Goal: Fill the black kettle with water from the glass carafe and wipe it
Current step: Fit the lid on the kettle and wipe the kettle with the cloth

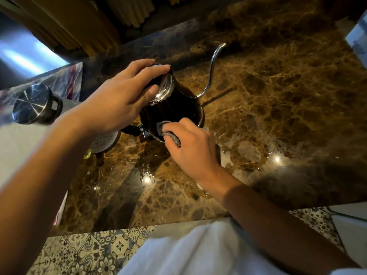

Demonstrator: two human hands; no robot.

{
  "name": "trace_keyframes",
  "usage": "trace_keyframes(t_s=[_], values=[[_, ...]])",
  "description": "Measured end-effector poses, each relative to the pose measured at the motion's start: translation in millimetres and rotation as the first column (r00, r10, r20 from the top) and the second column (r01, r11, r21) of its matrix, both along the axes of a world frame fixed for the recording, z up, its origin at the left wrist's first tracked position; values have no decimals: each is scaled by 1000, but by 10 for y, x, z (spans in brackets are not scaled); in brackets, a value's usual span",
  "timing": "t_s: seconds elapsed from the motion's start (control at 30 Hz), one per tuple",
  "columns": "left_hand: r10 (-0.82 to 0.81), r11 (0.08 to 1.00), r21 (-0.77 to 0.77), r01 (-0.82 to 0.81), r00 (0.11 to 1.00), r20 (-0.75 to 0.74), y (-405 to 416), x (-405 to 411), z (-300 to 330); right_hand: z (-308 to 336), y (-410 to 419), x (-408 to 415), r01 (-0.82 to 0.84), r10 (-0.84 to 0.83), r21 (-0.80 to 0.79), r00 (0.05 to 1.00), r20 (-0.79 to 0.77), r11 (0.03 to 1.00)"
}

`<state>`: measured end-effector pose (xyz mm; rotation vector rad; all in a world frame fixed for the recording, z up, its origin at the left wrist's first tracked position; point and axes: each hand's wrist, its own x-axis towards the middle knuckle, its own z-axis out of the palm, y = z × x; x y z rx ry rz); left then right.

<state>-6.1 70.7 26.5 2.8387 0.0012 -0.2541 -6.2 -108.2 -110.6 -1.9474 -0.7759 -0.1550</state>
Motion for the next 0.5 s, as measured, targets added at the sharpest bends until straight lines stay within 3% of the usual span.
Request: trace_keyframes(t_s=[0.17,0.37,0.5], values=[[1,1000,3,-1,1000,0,-4,-4,-5,-57,-300,169,42,-61,-106,981,-186,993],[2,1000,3,-2,1000,15,-13,-5,-15,57,-407,630,259,-137,210,875,-464,943],[1,1000,14,0,1000,-16,0,-10,-3,142,-224,764,181,-5,314,874,-487,932]])
